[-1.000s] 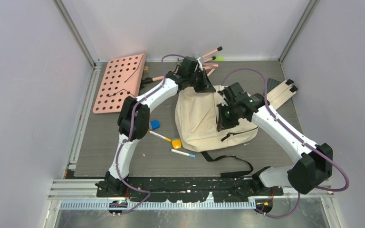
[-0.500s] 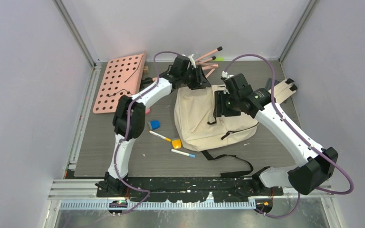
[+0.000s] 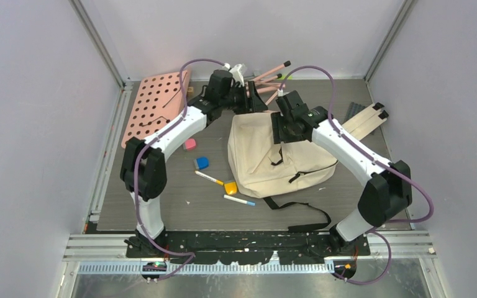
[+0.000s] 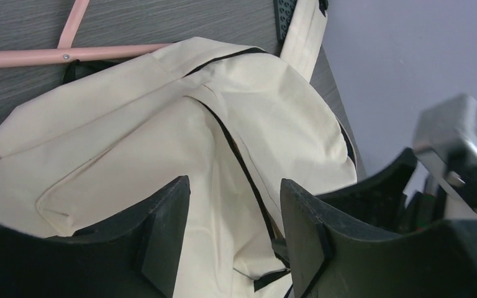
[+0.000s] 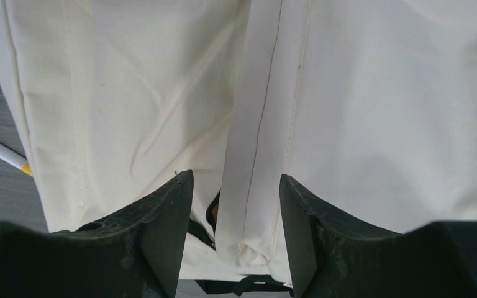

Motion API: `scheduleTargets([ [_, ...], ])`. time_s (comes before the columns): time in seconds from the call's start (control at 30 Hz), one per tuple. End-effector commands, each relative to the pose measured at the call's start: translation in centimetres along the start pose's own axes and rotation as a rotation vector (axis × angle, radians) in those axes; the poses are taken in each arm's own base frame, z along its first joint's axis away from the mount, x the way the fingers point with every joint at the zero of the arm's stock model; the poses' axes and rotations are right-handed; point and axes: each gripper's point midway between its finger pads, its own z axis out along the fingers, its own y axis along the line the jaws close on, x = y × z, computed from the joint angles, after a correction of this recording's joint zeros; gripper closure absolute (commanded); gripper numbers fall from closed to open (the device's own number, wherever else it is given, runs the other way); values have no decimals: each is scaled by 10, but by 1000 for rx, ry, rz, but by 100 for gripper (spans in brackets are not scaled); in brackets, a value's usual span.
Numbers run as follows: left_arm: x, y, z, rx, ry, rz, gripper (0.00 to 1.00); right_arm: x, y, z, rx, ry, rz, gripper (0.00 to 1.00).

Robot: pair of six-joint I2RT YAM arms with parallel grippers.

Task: Pack the student bag
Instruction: Unzip the student bag at the center of the board.

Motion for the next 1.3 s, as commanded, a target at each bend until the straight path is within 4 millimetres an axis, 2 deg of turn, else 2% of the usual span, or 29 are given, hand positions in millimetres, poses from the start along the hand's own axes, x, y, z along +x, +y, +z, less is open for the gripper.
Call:
scheduleTargets([
  [0.0,-7,-7,-23,-18,-44,78,43,-35,-2,1,46,-99,-40,41],
  [0.1,3,-3,-26,-43,-30,90,43,-35,-18,14,153,-87,-51,48],
  [0.23,19,-8,-21,-47,16,109,43,-31,-34,18,252,-79,-45,62],
  [0.37,41,-18,-9,-20,78,94,43,-31,-45,12,274,-109,7,79],
  [0.4,49,-23,-6,-6,98,92,43,-33,-46,9,271,-123,35,86],
  [0.43,56,-27,-3,4,118,92,43,-31,-55,11,281,-116,62,90],
  [0.47,62,-31,1,13,138,96,43,-32,-55,9,250,-124,105,96],
  [0.5,69,-35,4,22,163,106,43,-26,-66,13,248,-105,147,98],
  [0.53,77,-37,7,22,191,136,43,-28,-62,13,193,-111,199,99],
  [0.57,85,-37,9,14,221,169,43,-21,-74,18,187,-92,246,99],
  [0.6,92,-34,11,-9,249,201,43,-17,-70,21,129,-83,290,99],
  [0.63,99,-32,13,-25,276,236,42,-20,-79,23,118,-96,335,99],
  [0.7,114,-25,15,-43,325,283,42,-18,-76,25,38,-88,397,99],
  [0.8,129,-17,11,-52,345,346,41,-15,-80,30,-1,-79,465,99],
  [0.83,134,-16,9,-55,348,376,40,-15,-74,30,-37,-70,474,99],
  [0.97,148,-6,-1,-84,346,530,37,-15,-73,34,-68,-60,499,99],
  [1.13,144,17,-11,-260,322,669,30,-13,-72,39,-98,-40,525,99],
  [1.27,141,32,-11,-345,321,724,32,-12,-72,41,-104,-37,532,100],
])
